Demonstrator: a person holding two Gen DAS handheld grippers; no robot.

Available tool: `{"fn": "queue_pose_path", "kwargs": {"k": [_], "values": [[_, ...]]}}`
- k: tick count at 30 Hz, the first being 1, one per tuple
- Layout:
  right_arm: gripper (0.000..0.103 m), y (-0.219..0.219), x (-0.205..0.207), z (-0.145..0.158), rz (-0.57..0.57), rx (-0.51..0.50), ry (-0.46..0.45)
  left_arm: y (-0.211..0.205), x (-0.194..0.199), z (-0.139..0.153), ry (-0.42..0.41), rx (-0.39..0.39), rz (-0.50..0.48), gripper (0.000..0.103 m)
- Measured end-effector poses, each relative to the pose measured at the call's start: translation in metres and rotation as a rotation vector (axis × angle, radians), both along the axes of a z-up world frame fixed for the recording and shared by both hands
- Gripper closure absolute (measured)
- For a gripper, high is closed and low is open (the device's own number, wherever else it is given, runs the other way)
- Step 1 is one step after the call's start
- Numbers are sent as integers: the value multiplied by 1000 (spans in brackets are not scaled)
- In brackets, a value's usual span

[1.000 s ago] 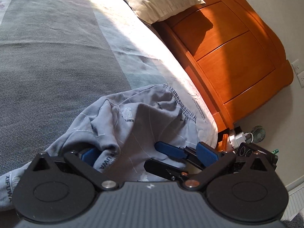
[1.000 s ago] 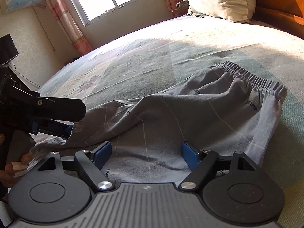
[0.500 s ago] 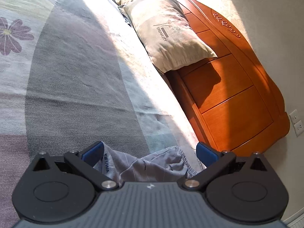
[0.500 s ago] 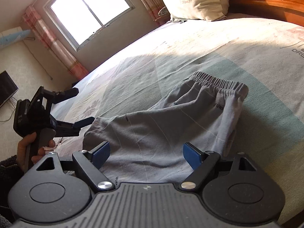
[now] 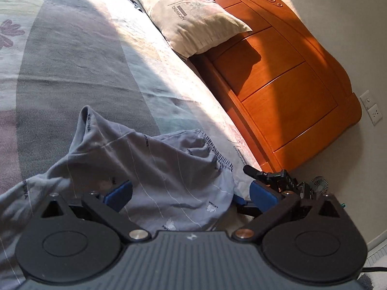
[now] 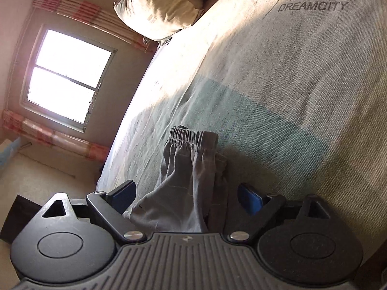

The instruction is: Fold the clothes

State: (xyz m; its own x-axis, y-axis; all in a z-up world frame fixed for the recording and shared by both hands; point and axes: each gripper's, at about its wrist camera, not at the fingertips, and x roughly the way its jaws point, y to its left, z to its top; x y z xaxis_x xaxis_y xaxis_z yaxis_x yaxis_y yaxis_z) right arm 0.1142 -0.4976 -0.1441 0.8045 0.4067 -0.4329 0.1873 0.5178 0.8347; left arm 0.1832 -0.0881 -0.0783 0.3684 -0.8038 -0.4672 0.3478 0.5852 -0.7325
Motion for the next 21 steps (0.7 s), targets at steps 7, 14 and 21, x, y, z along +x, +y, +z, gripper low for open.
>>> {"fn": "queue_pose_path", "kwargs": {"k": [7, 14, 21], "values": [[7, -22, 30, 6, 27, 30, 19, -5, -16, 5, 7, 32, -10, 1], [13, -13, 12, 21, 56, -34, -88, -5, -17, 10, 21, 71, 34, 1], [83, 2, 48, 11, 71, -216, -16, -12, -24, 24, -7, 91, 48, 1]]}}
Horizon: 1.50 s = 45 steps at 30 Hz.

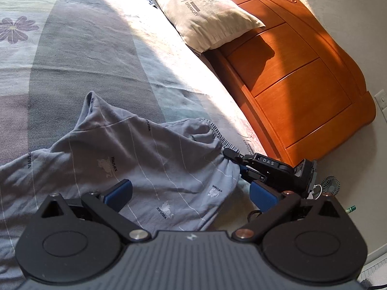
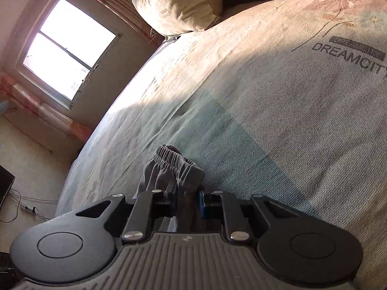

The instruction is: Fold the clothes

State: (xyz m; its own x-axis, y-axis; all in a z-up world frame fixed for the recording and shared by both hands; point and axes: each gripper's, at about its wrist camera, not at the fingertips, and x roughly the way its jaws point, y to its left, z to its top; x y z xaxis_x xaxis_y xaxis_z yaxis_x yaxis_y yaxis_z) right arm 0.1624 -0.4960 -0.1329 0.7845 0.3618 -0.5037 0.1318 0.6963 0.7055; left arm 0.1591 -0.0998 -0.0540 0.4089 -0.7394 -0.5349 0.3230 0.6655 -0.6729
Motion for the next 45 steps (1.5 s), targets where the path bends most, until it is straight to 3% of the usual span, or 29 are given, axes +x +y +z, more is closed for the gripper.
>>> {"fn": "queue_pose_path", "kwargs": {"k": [4, 6, 16, 21, 27, 29, 31, 34, 40, 42, 45], "values": [[78, 11, -1, 21, 90, -22, -75, -1, -4, 1, 3, 25, 7, 1], [62, 10, -4, 24, 85, -32, -70, -4, -6, 0, 15, 27, 11, 1], [60, -7, -49, 7, -16, 38, -69, -37, 17, 8, -51, 75, -61, 1], [61, -19, -70, -3, -71, 101, -84, -54, 39, -4, -106, 177, -71, 1], [61, -16, -77, -14, -74, 107, -48, -75, 76, -24, -165, 178, -108, 1], [61, -14, -77, -16, -71, 104, -40, -75, 83, -32, -208, 226, -66, 1], [61, -12, -78, -15, -73, 88, -34, -65, 91, -46, -131, 277, -16, 2], [61, -12, -79, -14, -78, 75, -31, -41, 76, -52, -169, 254, -27, 4], [60, -8, -71, 4, -46, 44, -85, -35, 56, -28, -191, 309, -42, 4], [60, 0, -62, 20, -16, -3, -120, -43, 52, -24, -228, 293, -98, 4], [56, 21, -38, 43, 76, -92, -161, -49, 54, -31, -219, 275, -164, 3]]}}
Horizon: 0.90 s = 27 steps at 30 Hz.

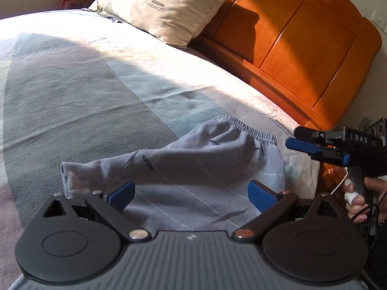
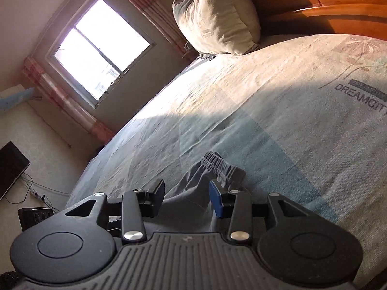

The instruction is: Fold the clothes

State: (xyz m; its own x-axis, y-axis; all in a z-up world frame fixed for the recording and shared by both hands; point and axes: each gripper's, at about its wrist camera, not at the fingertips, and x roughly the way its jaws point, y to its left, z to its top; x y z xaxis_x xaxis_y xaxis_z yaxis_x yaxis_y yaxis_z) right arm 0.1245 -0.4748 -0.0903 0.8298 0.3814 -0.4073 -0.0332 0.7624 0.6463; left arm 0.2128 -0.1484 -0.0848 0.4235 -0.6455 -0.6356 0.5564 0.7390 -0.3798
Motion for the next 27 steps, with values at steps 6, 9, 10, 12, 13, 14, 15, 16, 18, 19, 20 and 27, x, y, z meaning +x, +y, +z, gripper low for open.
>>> {"fn": "queue_pose_path", "kwargs": {"k": [6, 9, 10, 12, 13, 14, 15, 16, 18, 19, 20, 27], "values": [[57, 58, 92, -14, 185, -197, 129, 35, -2, -23, 71, -57, 69, 4], [62, 46, 83, -8, 154, -173, 112, 46, -6, -23, 65, -71, 61, 4], [62, 43, 81, -6, 143, -165, 106, 48, -7, -22, 65, -69, 61, 4], [62, 35, 75, -1, 123, -149, 94, 52, -8, -20, 68, -66, 59, 4], [62, 31, 72, 1, 112, -140, 89, 53, -9, -17, 69, -56, 60, 4], [62, 27, 69, 3, 102, -132, 83, 53, -10, -15, 70, -41, 61, 4], [61, 24, 66, 5, 91, -124, 77, 52, -12, -10, 64, -13, 58, 4], [59, 20, 64, 7, 81, -116, 71, 50, -15, -5, 51, 14, 51, 4], [46, 12, 58, 11, 60, -100, 60, 41, -23, 6, 2, 61, 19, 4], [45, 8, 55, 14, 50, -92, 54, 35, -26, 11, -24, 83, 2, 4], [42, 4, 51, 16, 38, -83, 48, 24, -29, 15, -55, 108, -18, 4], [39, -47, -61, -7, -142, -9, 128, -64, -59, 16, -195, 243, -234, 4]]}}
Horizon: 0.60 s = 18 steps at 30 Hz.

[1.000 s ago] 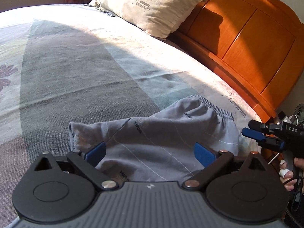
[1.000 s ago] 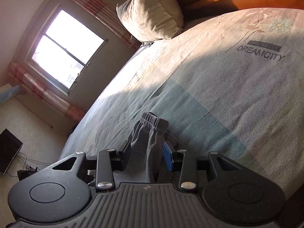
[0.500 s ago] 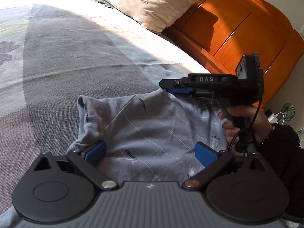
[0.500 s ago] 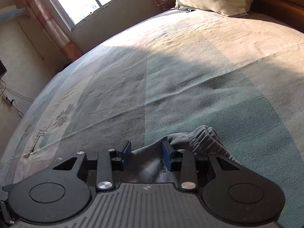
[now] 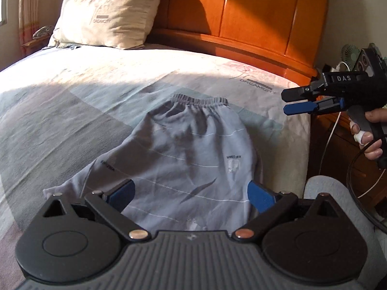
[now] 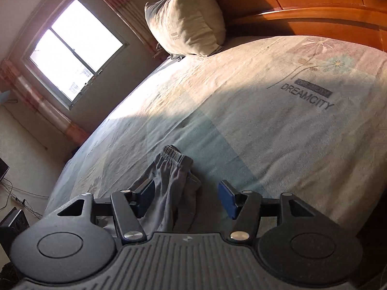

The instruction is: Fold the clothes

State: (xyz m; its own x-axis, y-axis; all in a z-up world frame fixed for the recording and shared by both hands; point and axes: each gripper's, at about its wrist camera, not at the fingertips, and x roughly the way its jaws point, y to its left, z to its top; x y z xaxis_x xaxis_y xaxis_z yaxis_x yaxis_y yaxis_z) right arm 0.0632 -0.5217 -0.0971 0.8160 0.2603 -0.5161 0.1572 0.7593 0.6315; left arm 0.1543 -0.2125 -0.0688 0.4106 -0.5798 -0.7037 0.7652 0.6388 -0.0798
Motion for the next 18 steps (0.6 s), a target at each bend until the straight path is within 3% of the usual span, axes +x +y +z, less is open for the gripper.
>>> {"fn": "queue_pose_path", "kwargs": {"k": [2, 4, 5, 11, 14, 18], "values": [[39, -1, -15, -16, -22, 33, 31, -11, -3, -13, 78, 4, -7, 4], [39, 0, -21, -27, -25, 62, 42, -8, -5, -28, 240, -51, 2, 4], [39, 1, -24, -32, -25, 76, 47, -3, -10, -31, 279, -75, 10, 3], [39, 17, -3, -23, 58, 97, -23, 32, -30, -26, 369, -165, 82, 3], [39, 27, 13, -16, 99, 109, -73, 40, -30, -14, 323, -143, 125, 3], [52, 40, 30, -20, 138, 85, -87, 42, -36, 0, 144, -55, 152, 3]]}}
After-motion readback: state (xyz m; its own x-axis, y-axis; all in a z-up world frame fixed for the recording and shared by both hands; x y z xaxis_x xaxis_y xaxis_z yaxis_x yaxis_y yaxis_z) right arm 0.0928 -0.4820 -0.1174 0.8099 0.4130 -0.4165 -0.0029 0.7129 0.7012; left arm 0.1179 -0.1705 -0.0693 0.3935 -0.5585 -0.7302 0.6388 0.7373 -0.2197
